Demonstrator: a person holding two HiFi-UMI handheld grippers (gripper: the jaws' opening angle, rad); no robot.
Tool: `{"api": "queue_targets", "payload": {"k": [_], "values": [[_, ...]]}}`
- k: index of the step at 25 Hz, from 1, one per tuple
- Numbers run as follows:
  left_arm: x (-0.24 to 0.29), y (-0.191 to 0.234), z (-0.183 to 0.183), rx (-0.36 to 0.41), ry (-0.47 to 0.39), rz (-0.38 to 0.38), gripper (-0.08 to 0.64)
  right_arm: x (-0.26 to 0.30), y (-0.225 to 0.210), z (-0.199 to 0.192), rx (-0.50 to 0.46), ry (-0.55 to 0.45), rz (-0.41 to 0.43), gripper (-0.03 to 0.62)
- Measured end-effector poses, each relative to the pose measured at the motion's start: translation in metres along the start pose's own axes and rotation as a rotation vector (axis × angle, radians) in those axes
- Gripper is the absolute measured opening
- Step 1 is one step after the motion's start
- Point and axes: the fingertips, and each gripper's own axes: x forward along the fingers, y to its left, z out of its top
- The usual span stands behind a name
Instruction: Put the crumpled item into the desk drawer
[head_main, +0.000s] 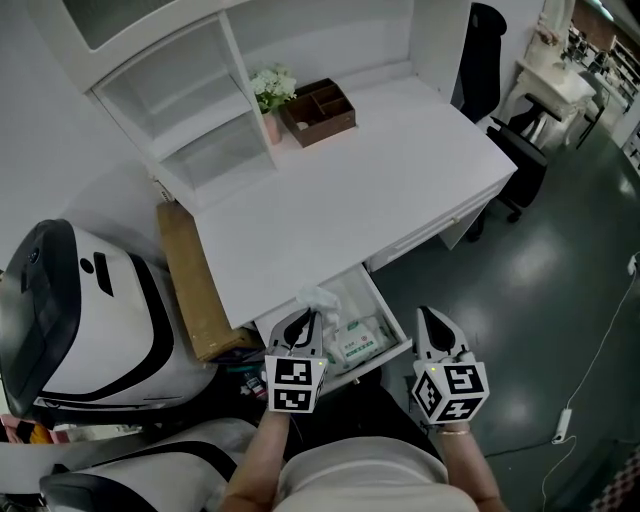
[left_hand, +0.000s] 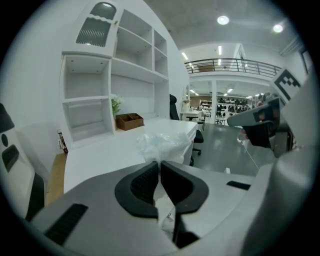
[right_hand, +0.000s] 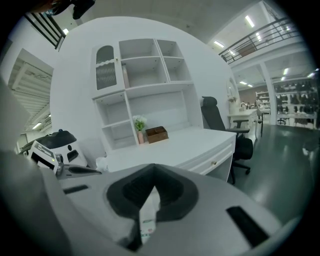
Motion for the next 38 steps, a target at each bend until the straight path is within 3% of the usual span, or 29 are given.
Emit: {"api": "queue_targets", "payload": {"k": [7,16,38], "values": [[0.035,-0.012,-0.024,0.008,0.075,-0.034,0.009,0.009,-0.008,-0.004,0.016,0.018,-0.004,0.002],[0.079,-0.022,-0.078,0.019,0.246,-0.075,0.011,0.014,-0.025,-0.007,0.036,0.040,-0.024,0.002],[0.140,-0.010,-0.158,0.023,0.518,-0.081,0.009,0.027,-0.050,-0.015,0.051,0.074,-0.064,0.002]]}}
